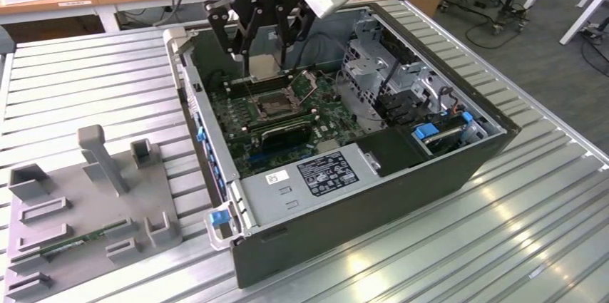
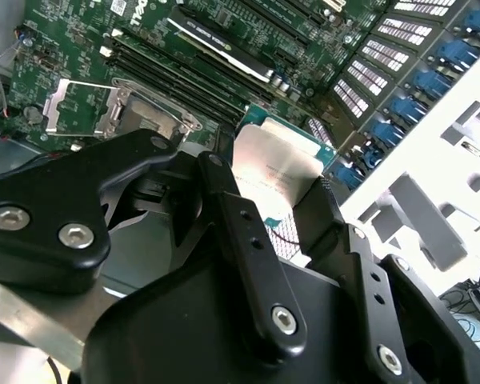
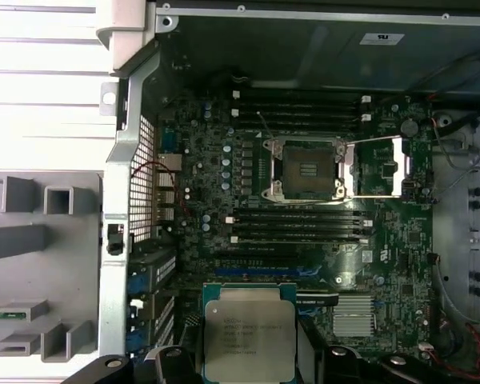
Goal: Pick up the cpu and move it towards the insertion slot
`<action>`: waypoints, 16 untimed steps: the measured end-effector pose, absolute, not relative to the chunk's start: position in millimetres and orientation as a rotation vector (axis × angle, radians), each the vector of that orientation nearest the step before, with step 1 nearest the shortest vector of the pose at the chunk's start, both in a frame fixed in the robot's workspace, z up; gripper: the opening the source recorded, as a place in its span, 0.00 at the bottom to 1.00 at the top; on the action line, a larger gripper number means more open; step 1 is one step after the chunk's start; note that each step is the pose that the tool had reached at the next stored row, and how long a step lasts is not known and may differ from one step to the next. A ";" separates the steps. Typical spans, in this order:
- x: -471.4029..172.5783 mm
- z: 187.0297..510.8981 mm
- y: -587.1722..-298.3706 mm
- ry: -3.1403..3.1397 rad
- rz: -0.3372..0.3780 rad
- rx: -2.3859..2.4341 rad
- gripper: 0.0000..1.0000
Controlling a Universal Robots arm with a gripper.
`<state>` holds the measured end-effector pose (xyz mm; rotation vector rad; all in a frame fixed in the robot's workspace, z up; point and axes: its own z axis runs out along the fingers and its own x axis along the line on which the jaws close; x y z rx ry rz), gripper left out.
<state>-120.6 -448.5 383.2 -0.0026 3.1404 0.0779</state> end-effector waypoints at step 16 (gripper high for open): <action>-103.4 383.2 -448.5 3.140 0.078 -0.003 0.55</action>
